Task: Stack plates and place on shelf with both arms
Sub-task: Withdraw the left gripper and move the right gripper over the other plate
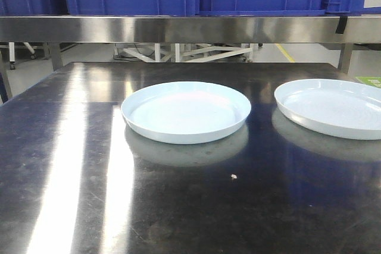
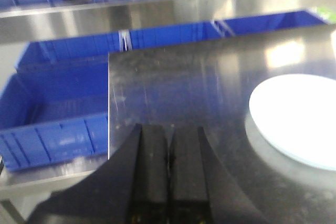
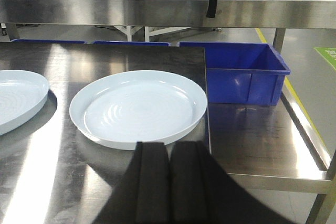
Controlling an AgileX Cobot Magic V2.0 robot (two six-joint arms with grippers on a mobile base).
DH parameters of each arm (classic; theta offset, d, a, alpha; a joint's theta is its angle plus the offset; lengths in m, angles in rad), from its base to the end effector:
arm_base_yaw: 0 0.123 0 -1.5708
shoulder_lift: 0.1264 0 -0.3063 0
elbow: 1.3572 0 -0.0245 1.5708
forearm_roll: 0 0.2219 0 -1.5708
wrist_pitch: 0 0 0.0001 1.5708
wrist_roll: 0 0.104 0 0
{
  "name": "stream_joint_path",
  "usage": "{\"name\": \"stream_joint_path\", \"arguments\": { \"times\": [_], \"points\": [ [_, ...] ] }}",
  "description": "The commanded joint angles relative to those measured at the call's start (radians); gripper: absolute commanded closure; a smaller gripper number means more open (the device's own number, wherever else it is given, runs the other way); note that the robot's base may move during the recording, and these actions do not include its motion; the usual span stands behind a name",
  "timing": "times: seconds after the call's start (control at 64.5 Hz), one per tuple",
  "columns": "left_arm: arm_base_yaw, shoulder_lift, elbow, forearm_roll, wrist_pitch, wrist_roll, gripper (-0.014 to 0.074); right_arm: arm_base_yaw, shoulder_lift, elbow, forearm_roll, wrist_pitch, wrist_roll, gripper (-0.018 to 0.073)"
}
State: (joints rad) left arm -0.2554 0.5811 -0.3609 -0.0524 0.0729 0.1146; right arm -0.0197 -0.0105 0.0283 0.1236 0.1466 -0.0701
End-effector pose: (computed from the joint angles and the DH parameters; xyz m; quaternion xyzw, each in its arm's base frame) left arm 0.0891 -0.0237 0.2956 0.1240 0.7660 -0.0623 0.6277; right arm 0.0191 0.0015 0.1902 0.0202 0.7332 0.0176 0.6795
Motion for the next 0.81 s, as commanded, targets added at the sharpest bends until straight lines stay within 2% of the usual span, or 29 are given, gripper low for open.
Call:
{"name": "stream_joint_path", "arguments": {
  "times": [0.0,0.233,0.527,0.791],
  "points": [
    [0.003,-0.041,-0.027,-0.003,-0.091,-0.003,0.0511,-0.004,-0.020,0.001,-0.004,-0.080,-0.007,0.0503],
    [0.003,-0.059,-0.036,-0.049,-0.093,-0.003,0.0509,-0.004,-0.020,0.001,-0.004,-0.080,-0.007,0.0503],
    [0.003,-0.059,-0.056,-0.040,-0.095,-0.003,0.0510,-0.004,-0.020,0.001,-0.004,-0.086,-0.007,0.0503],
    [0.062,-0.059,-0.056,-0.037,-0.095,-0.003,0.0510,-0.004,-0.020,0.001,0.023,-0.160,0.019,0.0503]
  ]
}}
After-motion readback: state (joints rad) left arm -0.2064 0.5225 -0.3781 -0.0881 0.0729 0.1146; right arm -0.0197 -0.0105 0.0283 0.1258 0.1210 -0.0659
